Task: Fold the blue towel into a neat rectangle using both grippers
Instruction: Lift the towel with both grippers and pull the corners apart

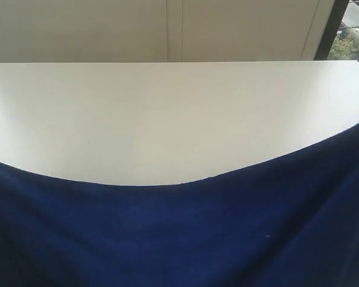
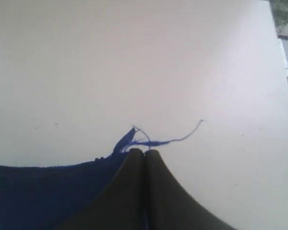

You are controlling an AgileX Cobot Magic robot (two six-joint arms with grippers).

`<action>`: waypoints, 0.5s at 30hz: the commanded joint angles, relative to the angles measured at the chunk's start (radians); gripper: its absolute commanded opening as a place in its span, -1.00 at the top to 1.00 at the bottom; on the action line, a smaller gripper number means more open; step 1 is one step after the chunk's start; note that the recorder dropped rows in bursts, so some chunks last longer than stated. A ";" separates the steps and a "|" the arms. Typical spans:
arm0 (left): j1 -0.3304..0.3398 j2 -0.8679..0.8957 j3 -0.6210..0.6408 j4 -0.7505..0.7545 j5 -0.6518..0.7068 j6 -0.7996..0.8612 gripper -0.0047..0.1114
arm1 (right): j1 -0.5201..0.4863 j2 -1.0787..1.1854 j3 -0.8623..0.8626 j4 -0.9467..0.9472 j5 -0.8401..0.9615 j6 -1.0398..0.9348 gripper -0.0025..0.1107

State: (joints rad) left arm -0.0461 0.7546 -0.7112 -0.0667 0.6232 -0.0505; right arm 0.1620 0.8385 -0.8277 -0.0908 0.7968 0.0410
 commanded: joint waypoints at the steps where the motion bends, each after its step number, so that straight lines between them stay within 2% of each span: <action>1: 0.006 0.197 0.121 -0.014 -0.350 -0.032 0.92 | -0.004 0.211 0.082 -0.037 -0.325 0.052 0.96; 11: 0.003 0.556 0.129 -0.033 -0.785 -0.049 0.92 | -0.059 0.609 0.078 -0.072 -0.694 0.103 0.96; 15: 0.003 0.659 0.127 -0.033 -0.929 -0.050 0.92 | -0.105 0.695 0.042 -0.072 -0.754 0.103 0.96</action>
State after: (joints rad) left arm -0.0461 1.3602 -0.5830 -0.0891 -0.2008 -0.0922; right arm 0.0896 1.4886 -0.7613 -0.1548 0.1052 0.1385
